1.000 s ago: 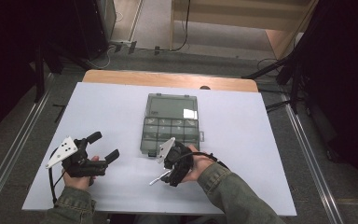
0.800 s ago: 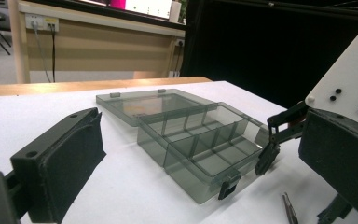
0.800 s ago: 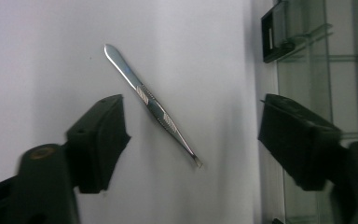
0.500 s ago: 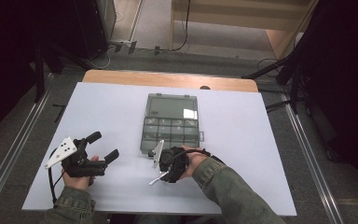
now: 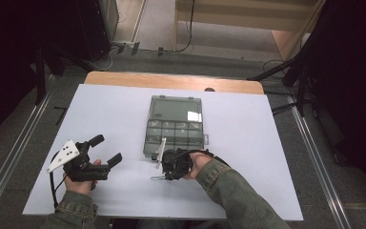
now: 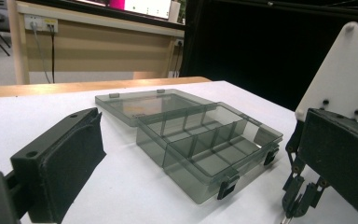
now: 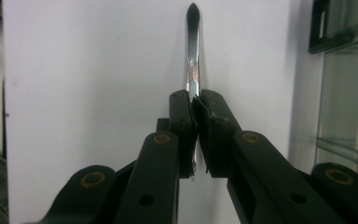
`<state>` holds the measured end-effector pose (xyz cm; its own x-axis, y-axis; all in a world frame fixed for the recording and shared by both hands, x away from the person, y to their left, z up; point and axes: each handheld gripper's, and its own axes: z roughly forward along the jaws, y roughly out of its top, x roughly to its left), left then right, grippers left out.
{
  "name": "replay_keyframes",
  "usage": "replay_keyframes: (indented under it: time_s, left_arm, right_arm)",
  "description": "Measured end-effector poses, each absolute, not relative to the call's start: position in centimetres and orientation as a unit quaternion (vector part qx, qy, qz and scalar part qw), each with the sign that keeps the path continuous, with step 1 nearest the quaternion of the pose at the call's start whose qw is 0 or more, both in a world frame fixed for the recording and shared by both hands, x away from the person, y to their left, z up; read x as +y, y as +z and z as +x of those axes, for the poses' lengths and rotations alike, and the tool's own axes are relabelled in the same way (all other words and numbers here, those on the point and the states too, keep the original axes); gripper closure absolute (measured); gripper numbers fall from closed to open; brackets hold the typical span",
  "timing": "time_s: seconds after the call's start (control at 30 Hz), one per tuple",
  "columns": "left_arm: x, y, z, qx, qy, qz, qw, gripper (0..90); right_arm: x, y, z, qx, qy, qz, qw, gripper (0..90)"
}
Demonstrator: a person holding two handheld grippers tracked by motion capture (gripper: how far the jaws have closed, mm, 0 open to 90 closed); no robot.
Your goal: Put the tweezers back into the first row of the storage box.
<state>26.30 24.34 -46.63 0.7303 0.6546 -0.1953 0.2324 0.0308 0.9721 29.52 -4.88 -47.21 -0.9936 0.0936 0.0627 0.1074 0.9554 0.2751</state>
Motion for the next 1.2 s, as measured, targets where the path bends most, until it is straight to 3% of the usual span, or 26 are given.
replay_keyframes:
  time_s: [0.67,1.2]
  left_arm:
    - [24.3,-46.7,26.4,0.330,0.162,0.676,0.639,0.0]
    - [24.3,-46.7,26.4,0.329,0.161,0.676,0.639,0.0]
  right_arm:
    - [-7.9,-44.1,30.7,-0.967,-0.237,-0.094,0.012,86.1]
    - [-10.8,-42.1,32.4,-0.943,-0.308,-0.127,-0.027,86.0]
